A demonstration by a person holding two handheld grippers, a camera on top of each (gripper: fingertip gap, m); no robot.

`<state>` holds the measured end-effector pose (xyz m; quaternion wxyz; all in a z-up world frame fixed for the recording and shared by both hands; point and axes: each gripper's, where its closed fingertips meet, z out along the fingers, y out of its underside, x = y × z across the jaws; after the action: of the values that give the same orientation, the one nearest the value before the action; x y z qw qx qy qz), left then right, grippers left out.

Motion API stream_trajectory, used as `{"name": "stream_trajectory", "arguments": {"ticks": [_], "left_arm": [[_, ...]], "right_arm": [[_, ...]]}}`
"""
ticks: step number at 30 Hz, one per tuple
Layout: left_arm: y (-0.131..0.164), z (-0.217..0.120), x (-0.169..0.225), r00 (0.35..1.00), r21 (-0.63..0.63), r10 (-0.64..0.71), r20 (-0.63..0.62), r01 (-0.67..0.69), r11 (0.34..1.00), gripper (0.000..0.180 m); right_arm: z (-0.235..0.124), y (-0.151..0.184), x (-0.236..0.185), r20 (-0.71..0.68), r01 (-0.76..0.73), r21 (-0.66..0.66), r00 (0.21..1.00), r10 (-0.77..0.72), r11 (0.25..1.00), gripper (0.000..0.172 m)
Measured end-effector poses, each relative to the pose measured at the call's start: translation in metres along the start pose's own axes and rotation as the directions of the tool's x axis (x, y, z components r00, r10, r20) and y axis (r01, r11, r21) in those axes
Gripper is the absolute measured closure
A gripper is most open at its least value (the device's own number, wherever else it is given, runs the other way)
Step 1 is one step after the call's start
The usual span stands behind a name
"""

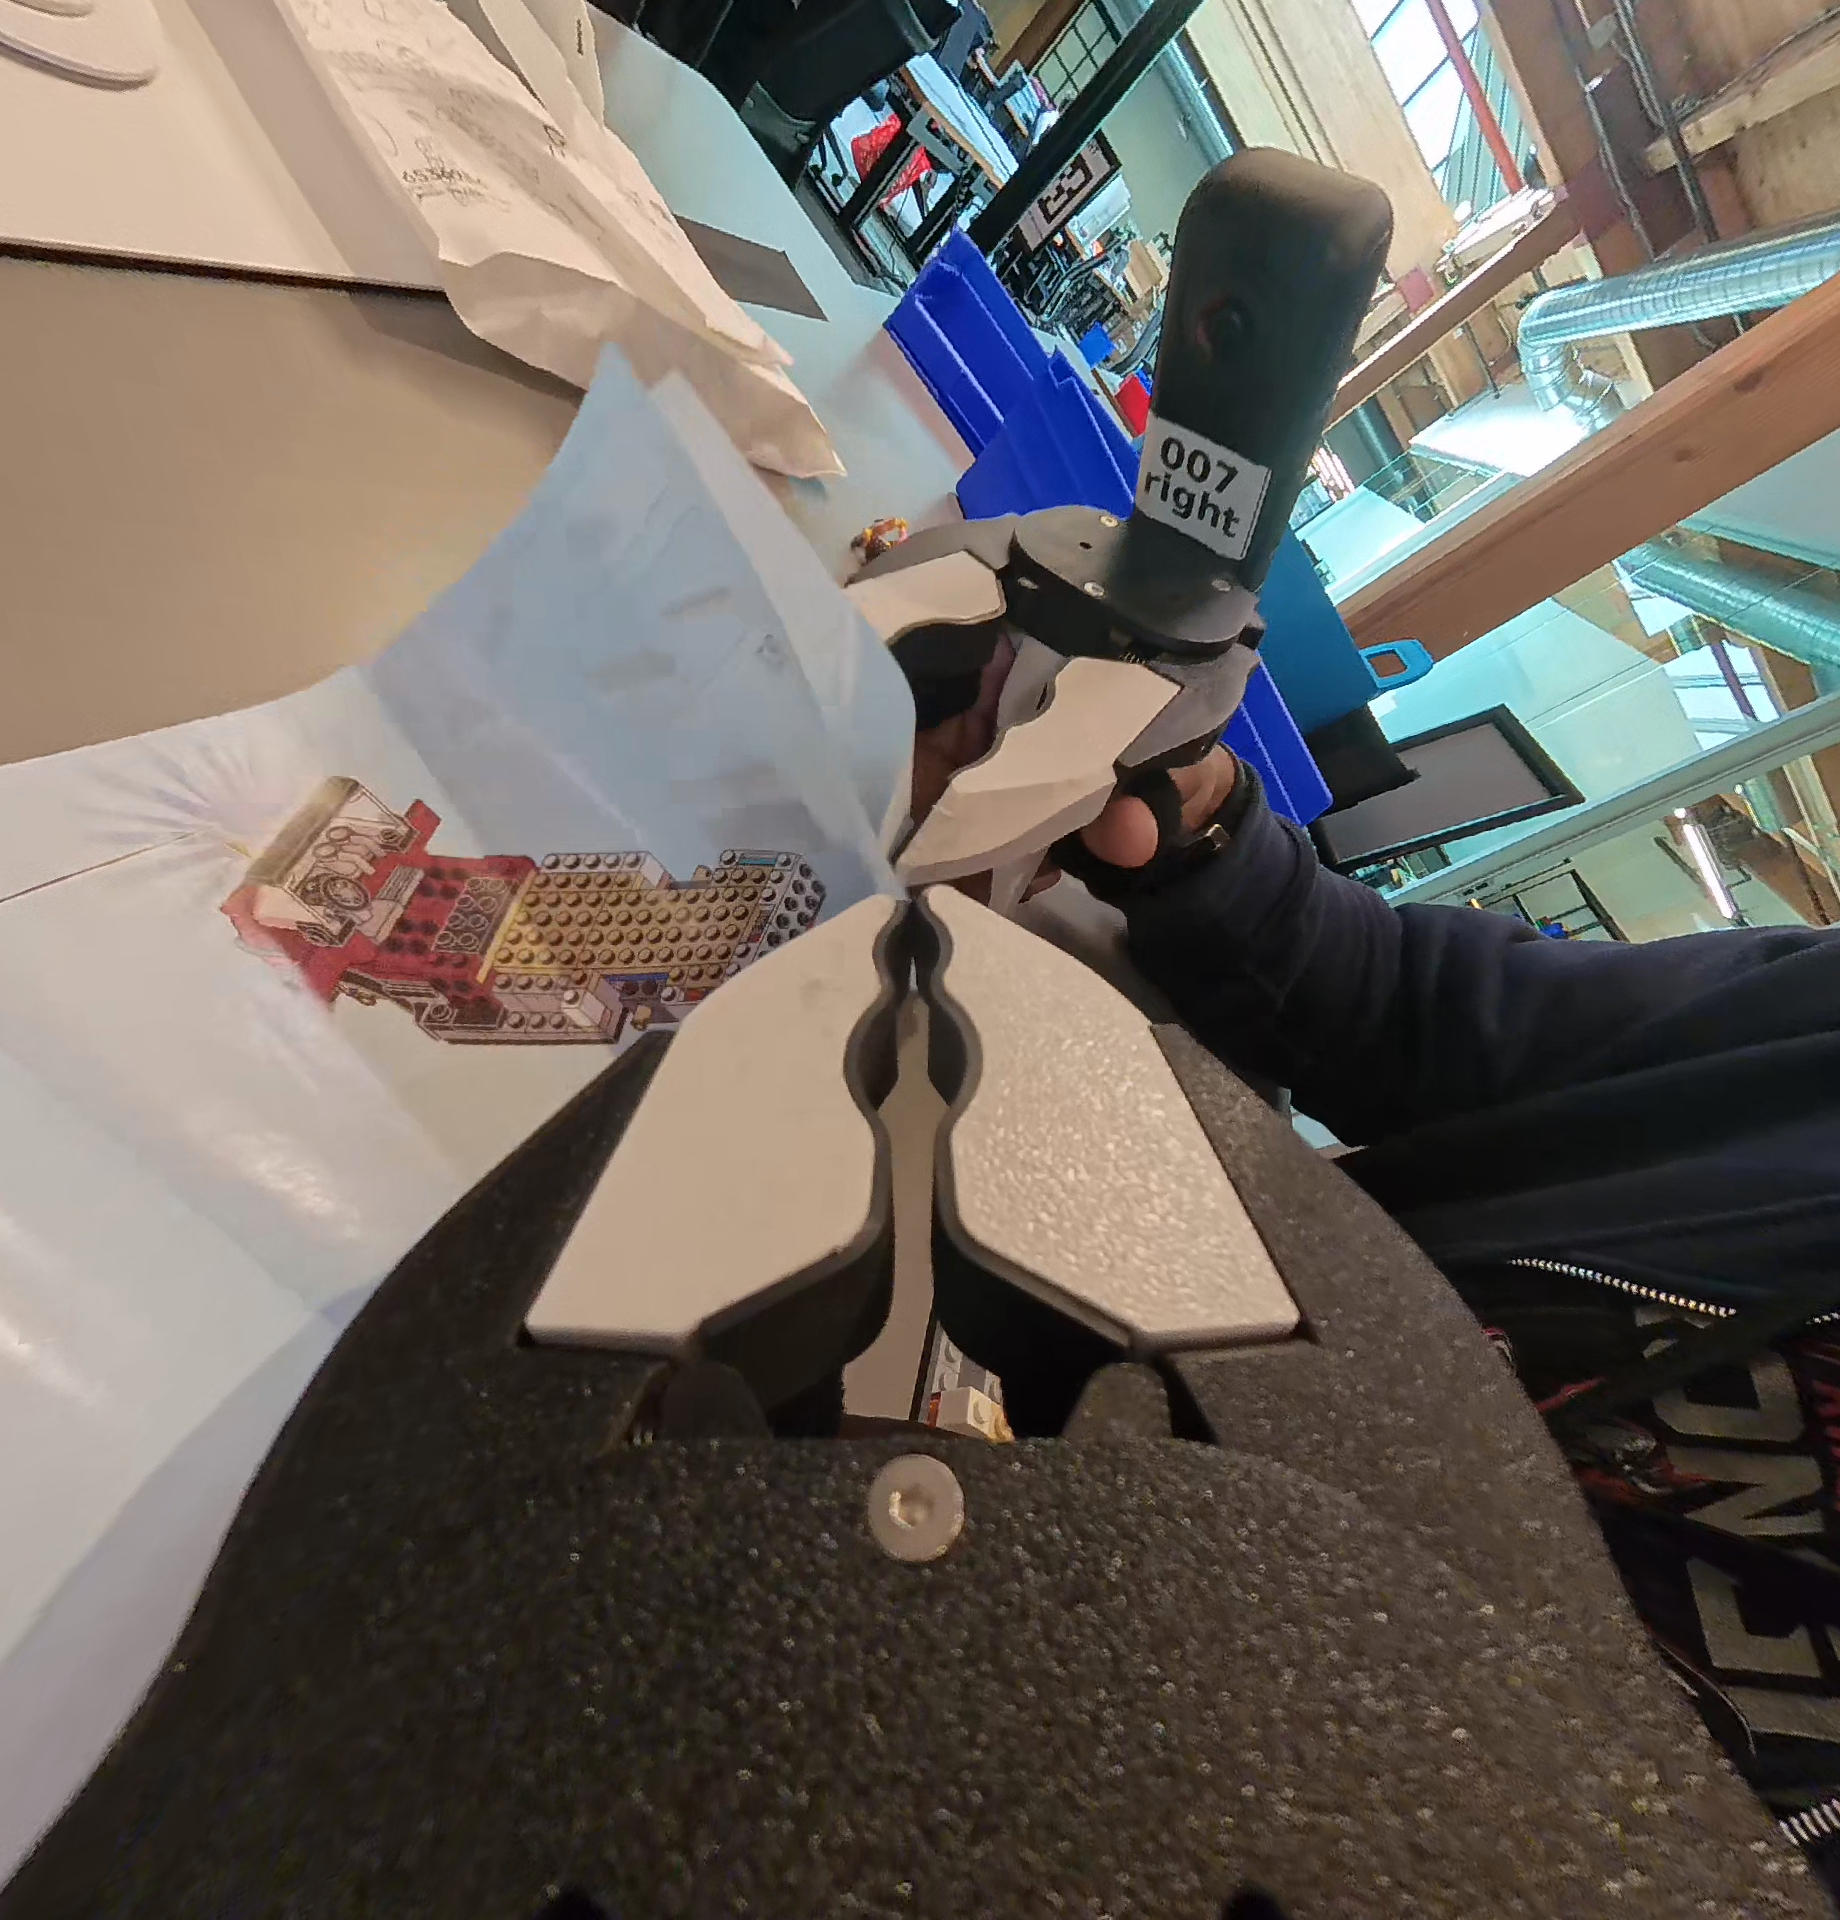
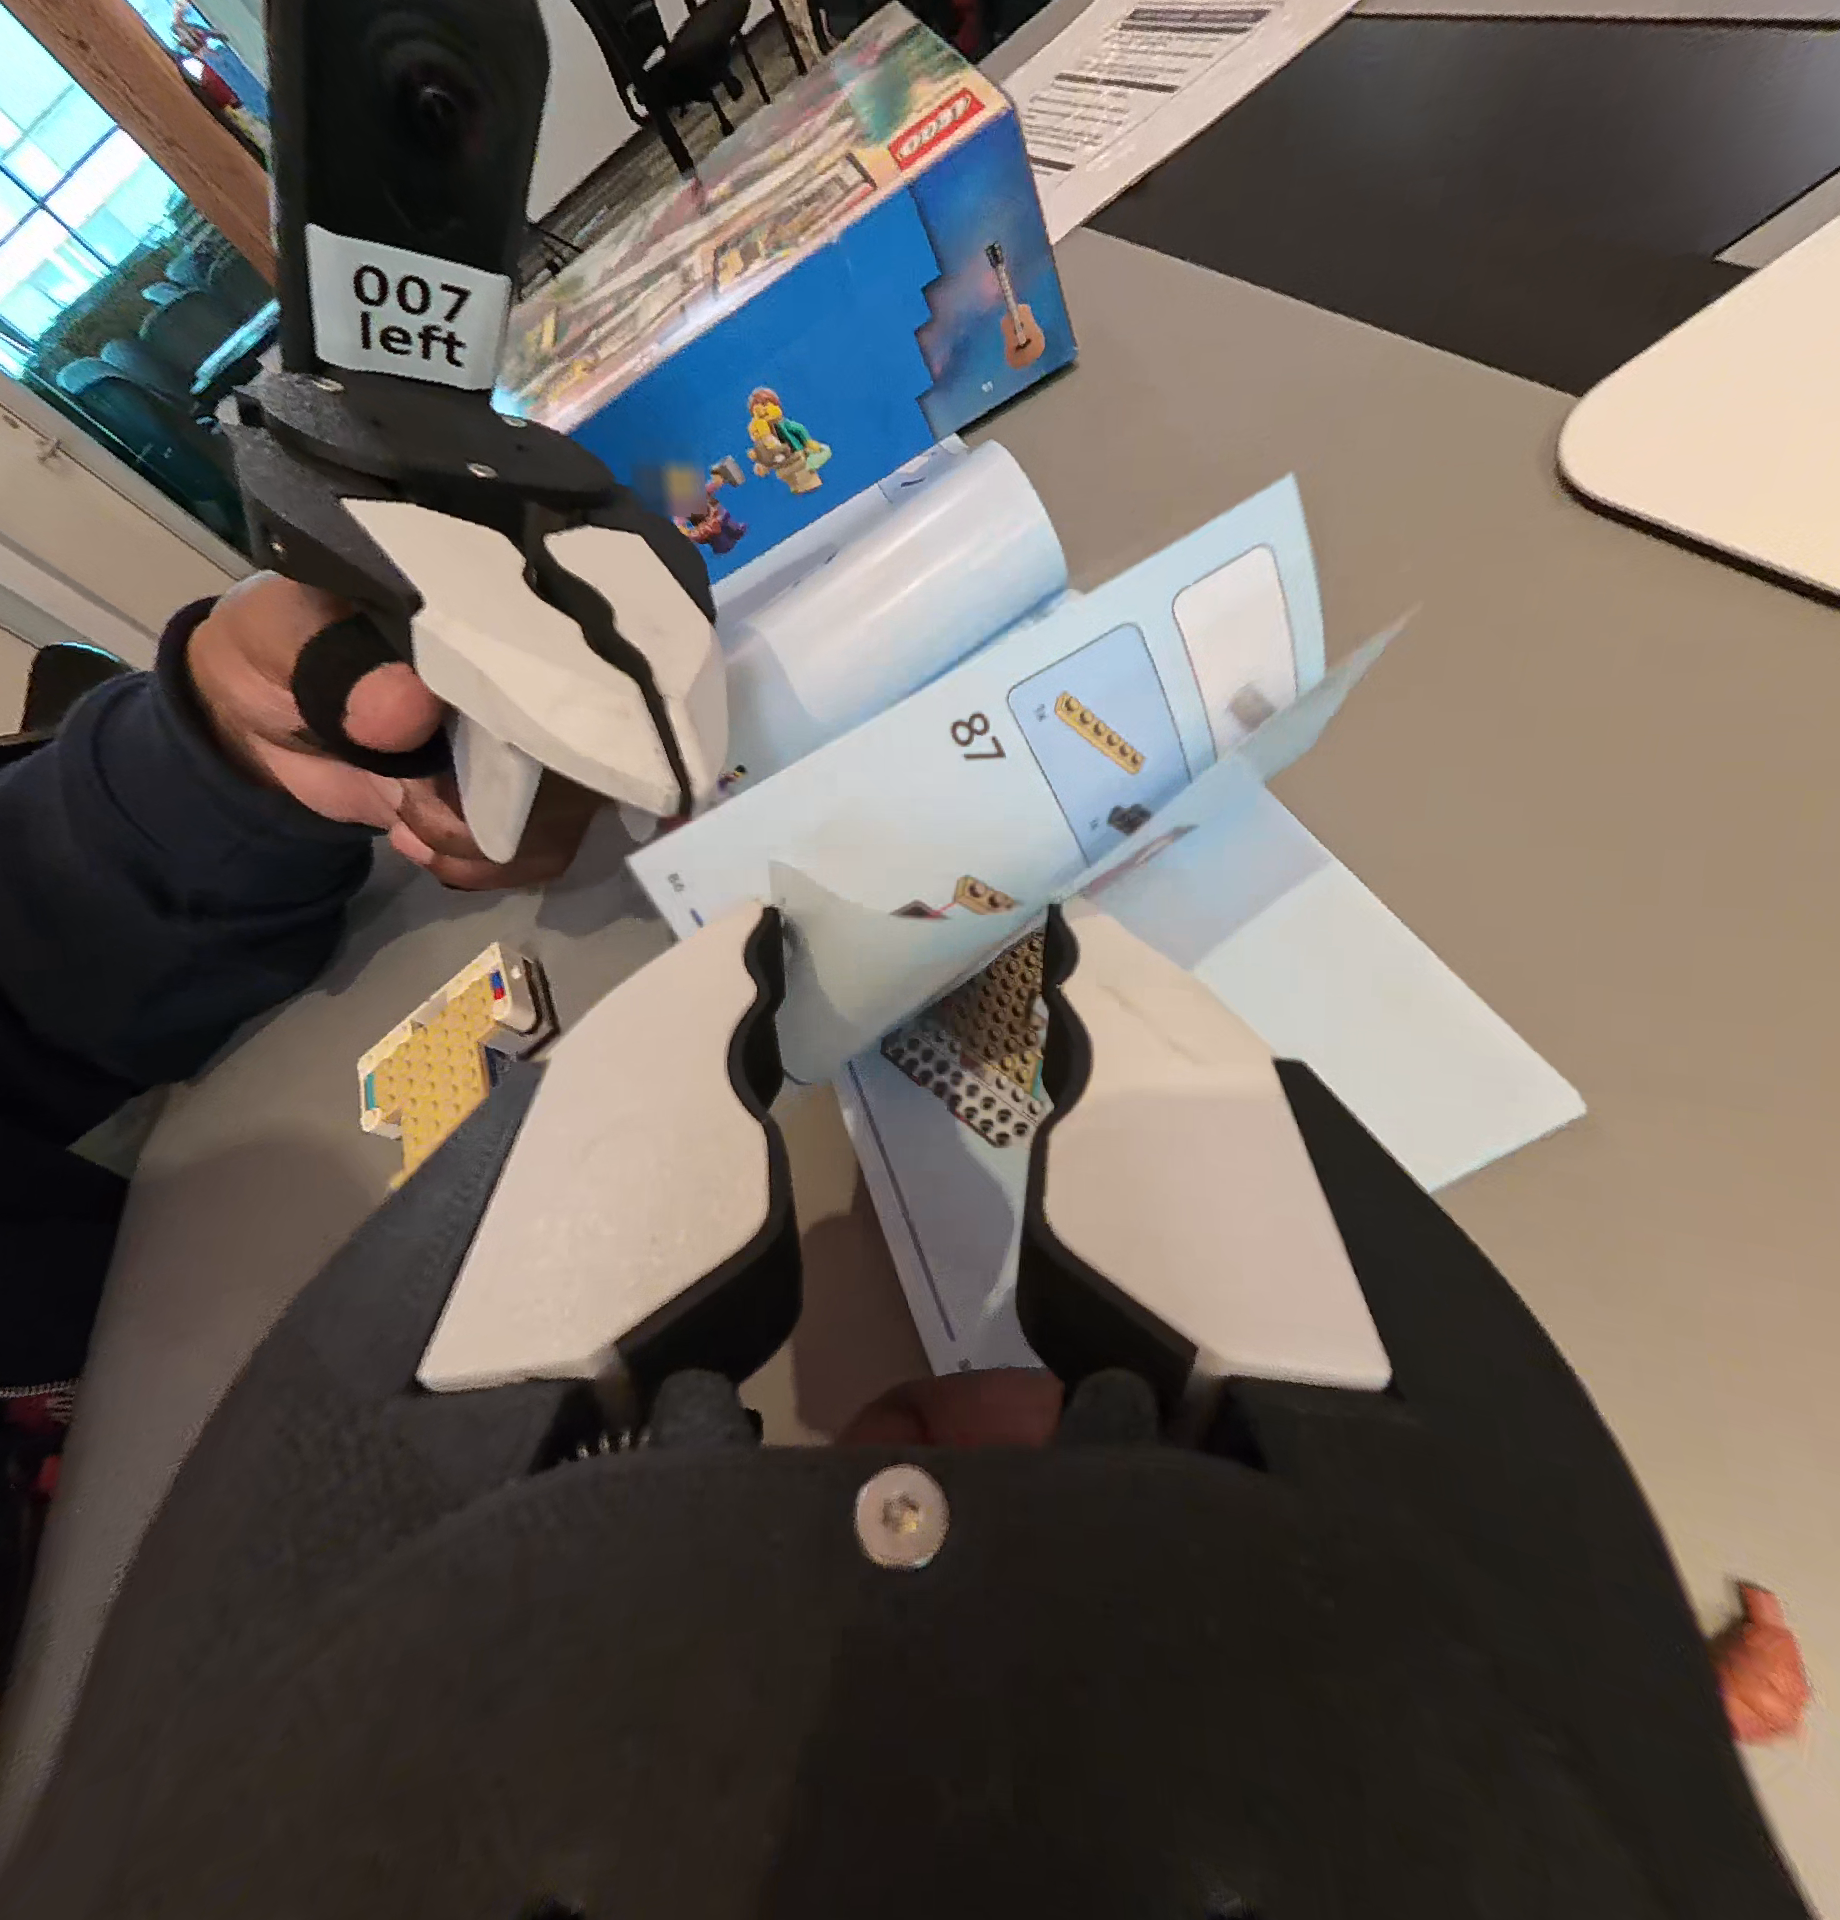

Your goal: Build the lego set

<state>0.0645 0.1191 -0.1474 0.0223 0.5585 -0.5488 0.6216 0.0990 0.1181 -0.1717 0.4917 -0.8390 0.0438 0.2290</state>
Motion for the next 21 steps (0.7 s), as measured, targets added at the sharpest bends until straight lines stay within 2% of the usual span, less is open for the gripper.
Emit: {"name": "stream_trajectory", "arguments": {"ticks": [6, 9, 14, 17, 21], "left_arm": [[0.000, 0.000, -0.002, 1.000, 0.001, -0.011, 0.003, 0.011, 1.000, 0.180], [0.004, 0.004, -0.006, 1.000, -0.016, -0.005, 0.030, 0.005, 1.000, 0.180], [0.008, 0.011, -0.003, 0.995, -0.053, 0.054, 0.080, -0.050, 0.997, 0.146], [0.013, 0.015, -0.006, 0.988, -0.084, 0.081, 0.133, -0.071, 0.994, 0.140], [0.027, 0.023, -0.016, 0.977, -0.142, 0.079, 0.197, -0.051, 0.988, 0.145]], "right_arm": [[-0.014, 0.011, 0.024, -0.143, 0.071, -0.100, 0.986, -0.085, 0.992, 0.116], [-0.013, 0.014, 0.025, -0.148, 0.069, -0.111, 0.985, -0.085, 0.991, 0.117], [-0.007, 0.018, 0.023, -0.158, 0.083, -0.129, 0.982, -0.103, 0.988, 0.117], [-0.005, 0.017, 0.019, -0.150, 0.090, -0.127, 0.983, -0.108, 0.988, 0.117], [-0.002, 0.017, 0.014, -0.145, 0.104, -0.130, 0.982, -0.123, 0.986, 0.117]]}}
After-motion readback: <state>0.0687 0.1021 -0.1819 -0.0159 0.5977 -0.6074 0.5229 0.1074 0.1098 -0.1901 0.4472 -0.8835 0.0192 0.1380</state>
